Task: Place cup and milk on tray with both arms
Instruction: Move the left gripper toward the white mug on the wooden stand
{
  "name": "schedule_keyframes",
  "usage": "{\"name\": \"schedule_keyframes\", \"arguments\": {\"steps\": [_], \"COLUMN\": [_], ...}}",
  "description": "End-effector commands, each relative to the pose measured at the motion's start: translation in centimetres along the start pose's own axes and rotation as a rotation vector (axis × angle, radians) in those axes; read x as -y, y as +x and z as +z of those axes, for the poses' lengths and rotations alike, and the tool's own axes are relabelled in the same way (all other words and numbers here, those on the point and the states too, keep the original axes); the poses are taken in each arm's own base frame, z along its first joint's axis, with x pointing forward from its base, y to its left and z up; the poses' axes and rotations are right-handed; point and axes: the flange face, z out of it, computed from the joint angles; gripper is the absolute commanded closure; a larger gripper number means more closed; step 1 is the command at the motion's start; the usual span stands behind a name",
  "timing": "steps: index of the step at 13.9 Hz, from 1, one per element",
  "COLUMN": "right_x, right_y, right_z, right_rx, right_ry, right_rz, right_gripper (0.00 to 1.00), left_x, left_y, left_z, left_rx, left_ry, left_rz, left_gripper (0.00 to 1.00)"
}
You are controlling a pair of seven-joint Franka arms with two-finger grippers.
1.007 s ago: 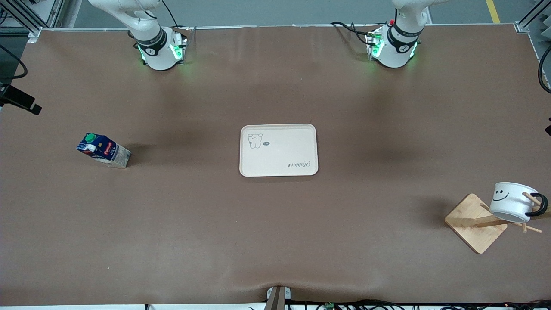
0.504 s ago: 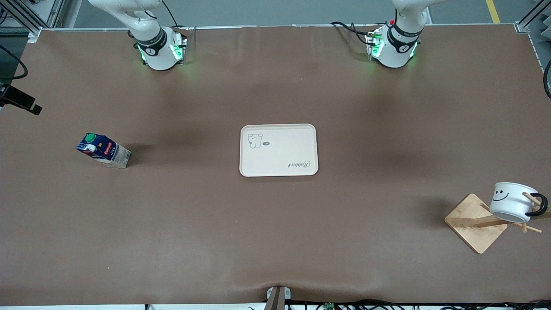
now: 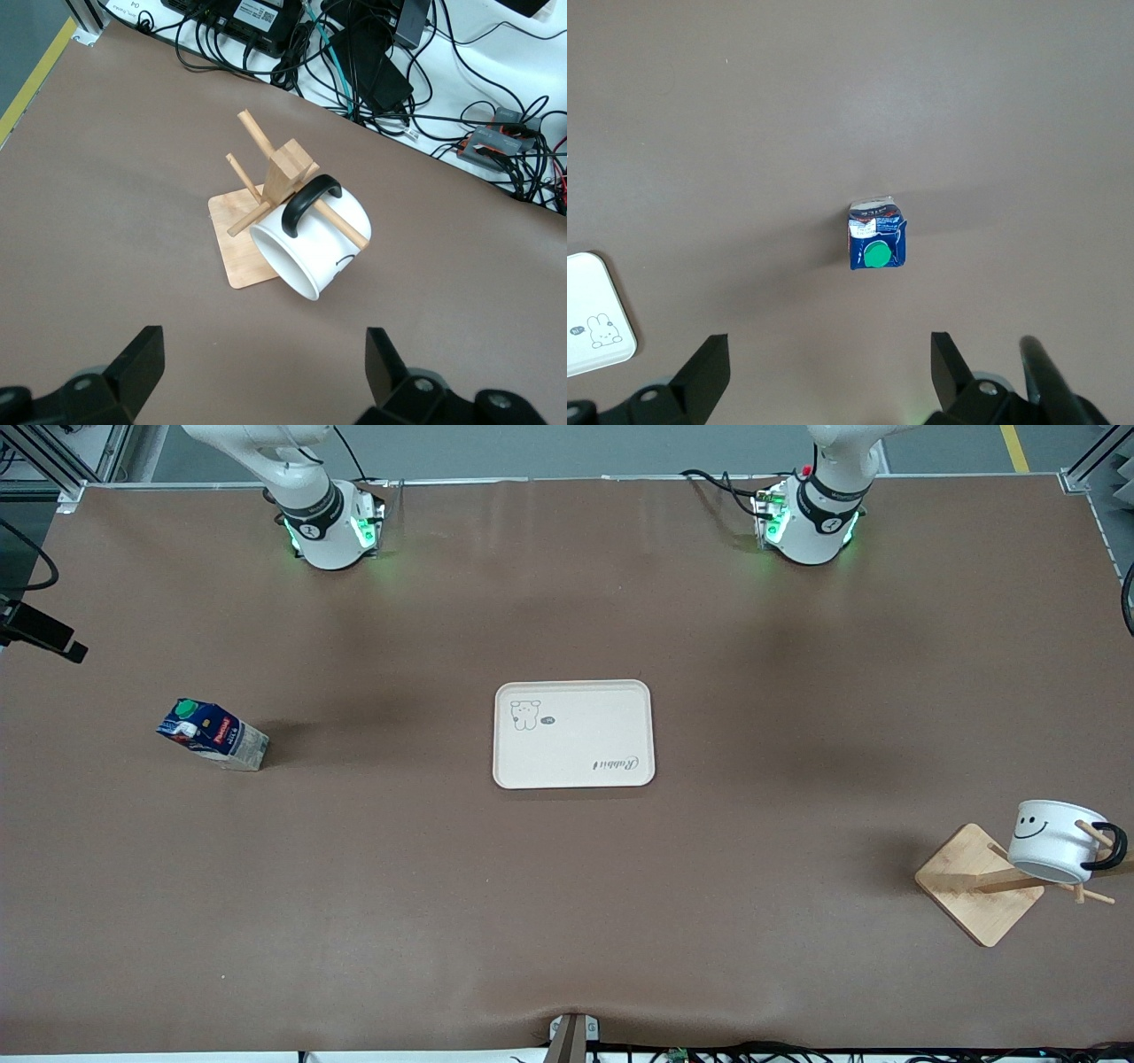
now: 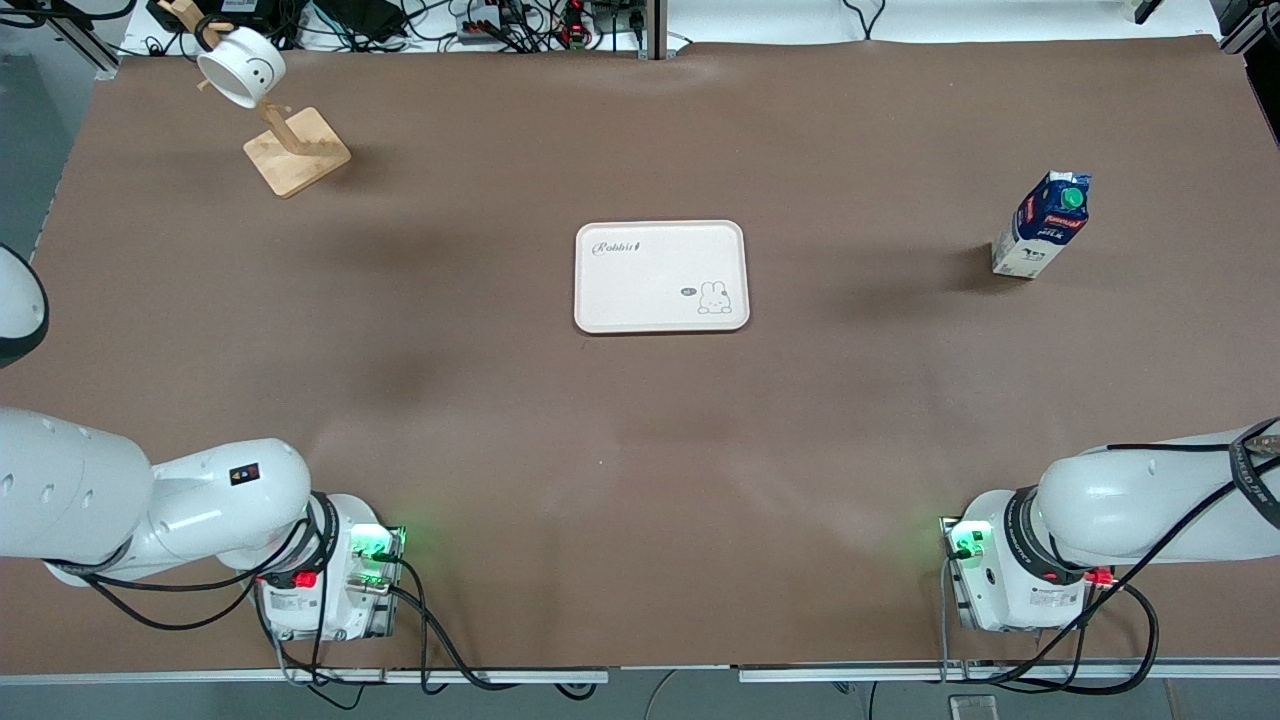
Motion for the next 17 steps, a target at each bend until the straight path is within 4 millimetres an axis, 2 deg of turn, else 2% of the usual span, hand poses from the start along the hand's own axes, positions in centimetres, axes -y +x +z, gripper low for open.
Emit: {"name": "schedule_keyframes", "arguments": {"steps": [1, 3, 5, 9, 12, 16, 17], "right_x": [-0.3, -0.3, -0.2, -0.2, -0.3, -0.3, 0.0], "right_y": [0.3, 0.3, 0.3, 0.3, 0.4, 0.5, 1.0], "right_z": [-0.2, -0.3, -0.2, -0.2, -0.1, 0.0, 1.0], "right_rx": [-0.001, -0.002, -0.001, -0.001, 0.001, 0.001, 0.018], "right_ry": [-0.01, -0.009, -0.01, -0.01, -0.01, -0.01, -0.014], "right_rz": [0.019, 0.019, 0.019, 0.019, 0.022, 0.021, 0.016], "right_gripper": [0.0, 0.0, 0.0, 0.0, 0.0, 0.0, 0.0], "left_x": [0.9, 1.4, 1.5, 1.3, 1.3, -0.6, -0.6], "left_y": [1.5, 2.4, 2.2, 0.2, -1.3, -2.5, -2.7], "left_z": [-0.3, -0.1, 0.4, 3.3, 5.9, 8.9, 9.6], "left_rx": [-0.027, -0.031, -0.022, 0.028, -0.025, -0.056, -0.057], "left_ry": [-0.014, -0.01, -0.011, -0.055, -0.063, -0.071, -0.07], "left_rz": [-0.004, -0.013, -0.026, -0.142, -0.159, -0.138, -0.138], "left_gripper": [0.0, 0.0, 0.0, 0.0, 0.0, 0.0, 0.0]}}
